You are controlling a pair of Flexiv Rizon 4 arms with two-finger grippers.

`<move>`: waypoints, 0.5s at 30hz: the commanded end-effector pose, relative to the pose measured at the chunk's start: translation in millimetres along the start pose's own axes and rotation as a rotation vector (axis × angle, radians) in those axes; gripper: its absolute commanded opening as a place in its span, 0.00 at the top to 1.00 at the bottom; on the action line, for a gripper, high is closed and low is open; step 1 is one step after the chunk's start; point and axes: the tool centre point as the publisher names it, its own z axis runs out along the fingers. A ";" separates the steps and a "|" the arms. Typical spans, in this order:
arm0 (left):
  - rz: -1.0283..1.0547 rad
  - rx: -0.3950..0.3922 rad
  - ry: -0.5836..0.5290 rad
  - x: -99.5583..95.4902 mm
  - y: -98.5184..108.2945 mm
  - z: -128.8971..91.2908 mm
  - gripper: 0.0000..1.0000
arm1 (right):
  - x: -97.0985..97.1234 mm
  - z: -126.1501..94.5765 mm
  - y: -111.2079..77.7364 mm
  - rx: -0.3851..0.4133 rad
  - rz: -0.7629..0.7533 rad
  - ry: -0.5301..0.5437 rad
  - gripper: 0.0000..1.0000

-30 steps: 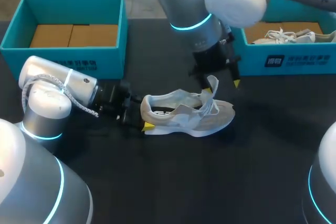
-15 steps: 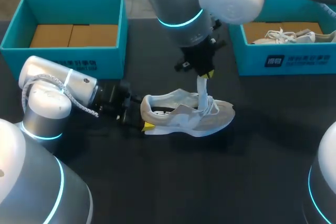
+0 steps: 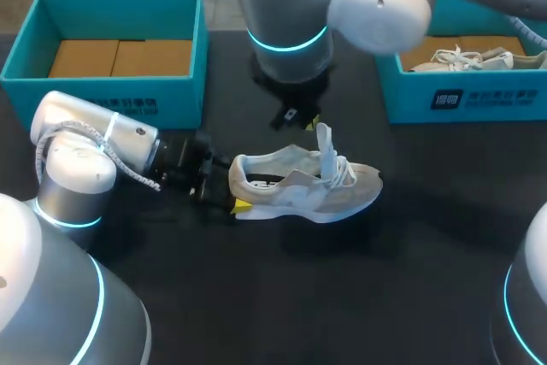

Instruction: Take the shoe out of the shoebox, open the shoe tongue, remove and reinsert the insole, then place the shoe into the shoebox

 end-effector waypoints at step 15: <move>0.000 0.000 -0.001 0.5 2.5 -1.2 1.00 | 7.7 9.0 4.4 -0.073 -0.415 0.108 1.00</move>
